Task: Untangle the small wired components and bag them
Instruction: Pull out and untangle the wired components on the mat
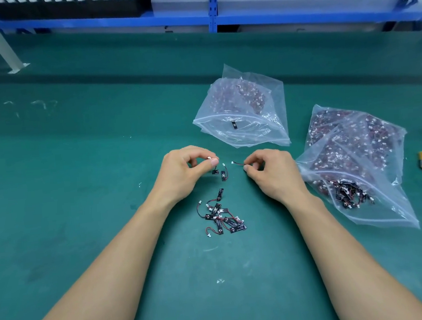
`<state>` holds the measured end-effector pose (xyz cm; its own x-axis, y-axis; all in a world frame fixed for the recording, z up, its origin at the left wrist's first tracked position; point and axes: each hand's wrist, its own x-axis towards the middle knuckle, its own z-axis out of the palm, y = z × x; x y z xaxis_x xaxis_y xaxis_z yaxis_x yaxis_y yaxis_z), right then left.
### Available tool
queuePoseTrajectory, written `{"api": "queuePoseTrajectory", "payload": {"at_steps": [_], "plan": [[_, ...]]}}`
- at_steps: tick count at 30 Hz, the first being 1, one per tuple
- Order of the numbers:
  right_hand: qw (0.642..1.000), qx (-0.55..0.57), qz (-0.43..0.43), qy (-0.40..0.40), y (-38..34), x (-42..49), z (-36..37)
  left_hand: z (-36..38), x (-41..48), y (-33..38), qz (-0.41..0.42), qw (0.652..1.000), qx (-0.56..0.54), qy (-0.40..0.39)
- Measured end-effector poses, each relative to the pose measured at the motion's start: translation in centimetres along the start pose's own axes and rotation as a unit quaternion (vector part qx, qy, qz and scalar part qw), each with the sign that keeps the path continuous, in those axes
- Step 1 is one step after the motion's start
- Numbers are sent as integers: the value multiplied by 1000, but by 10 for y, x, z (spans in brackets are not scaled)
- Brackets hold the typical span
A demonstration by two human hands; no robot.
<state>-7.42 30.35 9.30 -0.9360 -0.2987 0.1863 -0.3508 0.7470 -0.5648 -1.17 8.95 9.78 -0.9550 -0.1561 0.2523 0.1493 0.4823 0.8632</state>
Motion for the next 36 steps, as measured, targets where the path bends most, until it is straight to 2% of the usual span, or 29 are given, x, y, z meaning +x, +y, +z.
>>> {"api": "queuePoseTrajectory", "payload": {"at_steps": [3, 9, 11, 15, 18, 22, 28, 33, 36], "plan": [[1000, 2, 1, 3, 0, 0, -1, 0, 1, -3, -24, 999, 24, 36], [1000, 27, 2, 16, -2, -2, -2, -1, 5, -6, -87, 975, 194, 60], [998, 46, -30, 26, -5, -4, -5, -3, 6, -7, -98, 969, 219, 62], [984, 76, -152, -50, -18, -11, -6, -11, 6, -6, -83, 971, 209, 82], [974, 79, -187, -103, -27, -16, -1, -16, 5, -7, -64, 974, 197, 94], [970, 101, -179, -128, -28, -16, 2, -16, 1, -4, -20, 983, 179, 37], [966, 227, -99, -80, -22, -14, -3, -17, -3, -1, 13, 984, 162, -67], [955, 295, -39, 7, -18, -9, -12, -19, -6, 6, 15, 984, 138, -116], [969, 233, 7, 84, -7, -2, -15, -20, -10, 12, 33, 980, 96, -173]]}}
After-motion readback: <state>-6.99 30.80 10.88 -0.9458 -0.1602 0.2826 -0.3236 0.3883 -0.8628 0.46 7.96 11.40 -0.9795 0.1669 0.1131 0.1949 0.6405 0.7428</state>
